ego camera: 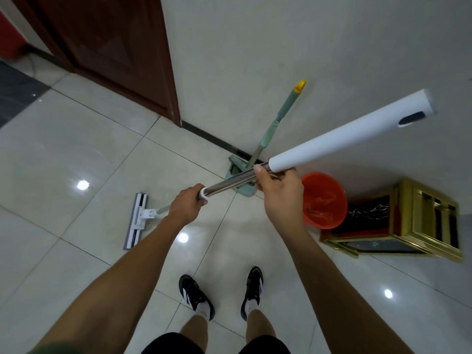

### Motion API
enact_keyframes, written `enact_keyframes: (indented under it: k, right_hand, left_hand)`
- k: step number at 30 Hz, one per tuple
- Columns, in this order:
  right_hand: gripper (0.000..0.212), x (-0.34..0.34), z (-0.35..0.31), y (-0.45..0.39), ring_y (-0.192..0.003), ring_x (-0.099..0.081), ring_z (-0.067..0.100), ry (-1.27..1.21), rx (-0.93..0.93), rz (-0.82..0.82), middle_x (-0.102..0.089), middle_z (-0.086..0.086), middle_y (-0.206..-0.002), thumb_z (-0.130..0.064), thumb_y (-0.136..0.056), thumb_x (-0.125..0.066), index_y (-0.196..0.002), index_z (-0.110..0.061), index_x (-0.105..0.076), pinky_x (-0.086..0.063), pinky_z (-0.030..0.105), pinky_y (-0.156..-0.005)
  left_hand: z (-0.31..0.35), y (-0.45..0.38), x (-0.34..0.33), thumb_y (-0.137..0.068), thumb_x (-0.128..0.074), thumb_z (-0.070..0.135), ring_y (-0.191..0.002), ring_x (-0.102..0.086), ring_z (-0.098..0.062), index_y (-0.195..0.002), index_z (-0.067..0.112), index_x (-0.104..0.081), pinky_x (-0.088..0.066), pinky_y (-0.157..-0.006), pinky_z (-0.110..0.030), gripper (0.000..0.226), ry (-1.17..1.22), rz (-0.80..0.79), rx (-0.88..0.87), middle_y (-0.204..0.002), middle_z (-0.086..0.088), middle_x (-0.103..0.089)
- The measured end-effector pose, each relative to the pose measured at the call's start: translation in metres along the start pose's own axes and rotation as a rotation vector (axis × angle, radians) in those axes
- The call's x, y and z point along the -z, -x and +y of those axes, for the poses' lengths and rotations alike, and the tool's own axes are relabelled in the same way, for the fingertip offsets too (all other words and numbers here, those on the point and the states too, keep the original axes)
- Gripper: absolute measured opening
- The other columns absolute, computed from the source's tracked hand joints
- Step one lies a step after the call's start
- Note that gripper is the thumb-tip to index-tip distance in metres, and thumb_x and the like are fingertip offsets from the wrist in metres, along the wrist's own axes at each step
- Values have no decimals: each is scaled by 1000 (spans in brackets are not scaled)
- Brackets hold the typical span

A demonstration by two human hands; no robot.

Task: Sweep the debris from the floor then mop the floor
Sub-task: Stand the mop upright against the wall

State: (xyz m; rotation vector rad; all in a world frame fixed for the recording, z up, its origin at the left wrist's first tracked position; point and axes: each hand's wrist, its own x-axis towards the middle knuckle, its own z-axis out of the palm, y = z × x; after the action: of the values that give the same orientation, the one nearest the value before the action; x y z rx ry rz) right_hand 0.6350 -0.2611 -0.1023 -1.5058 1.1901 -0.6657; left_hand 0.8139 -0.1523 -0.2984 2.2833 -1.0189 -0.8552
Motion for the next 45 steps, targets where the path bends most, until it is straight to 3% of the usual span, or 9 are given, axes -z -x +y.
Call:
enact_keyframes:
  k: [3,6,12,16,20,30,36,39,45]
  right_hand:
    - [24,-22,-13,1,-92,-71,8,-67,26,4,-71,-4,-98,-24,-91,-71,-110,-16,-59,-60,31,-84]
    - [20,-42,-28,0,-91,-68,0,-19,95,-8,-69,-10,-93,-29,-90,-72,-103,-26,-58,-58,23,-82]
    - [20,-63,-59,-11,-84,-63,-8,65,238,-4,-65,-12,-86,-25,-88,-74,-99,-26,-57,-48,4,-66]
    - [21,-65,-77,-26,-83,-66,-2,85,286,-18,-66,-12,-86,-24,-88,-74,-99,-27,-57,-54,12,-70]
    - [23,-64,-102,-52,-79,-70,11,95,338,-31,-68,-7,-82,-24,-86,-74,-88,-34,-53,-62,39,-74]
    - [25,-72,-153,-145,-79,-69,9,27,429,-94,-69,-9,-83,-20,-85,-72,-93,-35,-54,-61,44,-74]
    - [19,-76,-196,-202,-85,-69,6,32,516,-161,-72,-7,-91,-21,-89,-70,-101,-26,-56,-59,28,-75]
    - [20,-80,-217,-226,-82,-69,8,35,574,-164,-71,-6,-88,-20,-88,-70,-99,-26,-55,-57,30,-73]
    - [21,-90,-233,-268,-85,-68,5,26,585,-190,-70,-11,-90,-22,-91,-69,-104,-30,-54,-58,22,-75]
  left_hand:
    - [-7,2,13,-94,-64,29,-71,-57,-16,-101,31,-56,-40,-61,-29,11,8,33,4,-78,7,-60]
    - [-17,2,32,-95,-64,32,-73,-59,-19,-105,33,-56,-44,-64,-30,13,7,55,1,-81,3,-62]
    - [-15,-5,54,-95,-64,32,-77,-60,-21,-110,28,-57,-42,-67,-30,17,56,85,7,-85,0,-64]
    - [0,-15,64,-94,-64,29,-78,-58,-21,-105,29,-56,-41,-68,-30,13,124,109,-13,-85,2,-62]
    - [26,-39,77,-94,-63,33,-77,-58,-22,-100,31,-52,-41,-64,-32,13,110,100,-47,-86,0,-64]
    - [84,-134,115,-90,-65,44,-86,-64,-30,-112,32,-56,-54,-77,-42,27,17,123,-45,-94,-5,-68]
    - [125,-186,149,-87,-66,47,-83,-66,-26,-104,33,-56,-53,-71,-38,24,66,199,-48,-89,-1,-69]
    - [138,-209,166,-87,-66,48,-80,-65,-23,-96,34,-53,-47,-64,-33,21,75,221,-56,-85,2,-70]
    - [154,-253,184,-87,-67,44,-82,-66,-26,-95,28,-57,-54,-73,-43,22,68,259,-87,-84,-1,-72]
